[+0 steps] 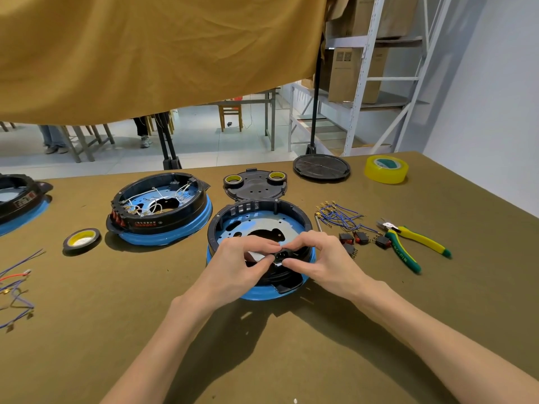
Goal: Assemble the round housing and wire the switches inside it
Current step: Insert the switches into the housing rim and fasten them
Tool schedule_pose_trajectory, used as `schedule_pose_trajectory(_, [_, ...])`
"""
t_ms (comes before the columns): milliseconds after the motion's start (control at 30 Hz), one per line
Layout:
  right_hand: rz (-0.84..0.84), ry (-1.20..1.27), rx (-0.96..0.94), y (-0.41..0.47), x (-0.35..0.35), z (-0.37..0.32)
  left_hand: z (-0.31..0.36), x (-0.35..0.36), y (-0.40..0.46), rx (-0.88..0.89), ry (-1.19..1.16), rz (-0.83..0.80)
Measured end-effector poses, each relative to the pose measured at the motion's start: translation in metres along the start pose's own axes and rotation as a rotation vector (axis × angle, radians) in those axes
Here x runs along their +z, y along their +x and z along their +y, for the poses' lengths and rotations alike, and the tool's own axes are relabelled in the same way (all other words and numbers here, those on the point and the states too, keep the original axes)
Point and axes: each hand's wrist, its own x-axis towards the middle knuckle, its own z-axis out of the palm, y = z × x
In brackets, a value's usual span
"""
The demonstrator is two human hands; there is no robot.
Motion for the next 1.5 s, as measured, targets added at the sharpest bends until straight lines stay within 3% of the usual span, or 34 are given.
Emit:
schedule_pose_trajectory(700, [0.095,0.017,-0.049,-0.005,0.008,0.013,-0.002,-0.001,-0.007,0.112,0.041,-0.036])
schedule_pose_trajectory(1333, [0.033,-0.172,-0.167,-0.009,0.006,0.009,0.003,0.007,-0.01,0.146,0.154,-0.022])
schedule_pose_trajectory(1500, [-0.003,-0.097,-0.084,-0.005,-0.002,-0.003,-0.003,0.008,-0.012,0.161,0.207,-0.012])
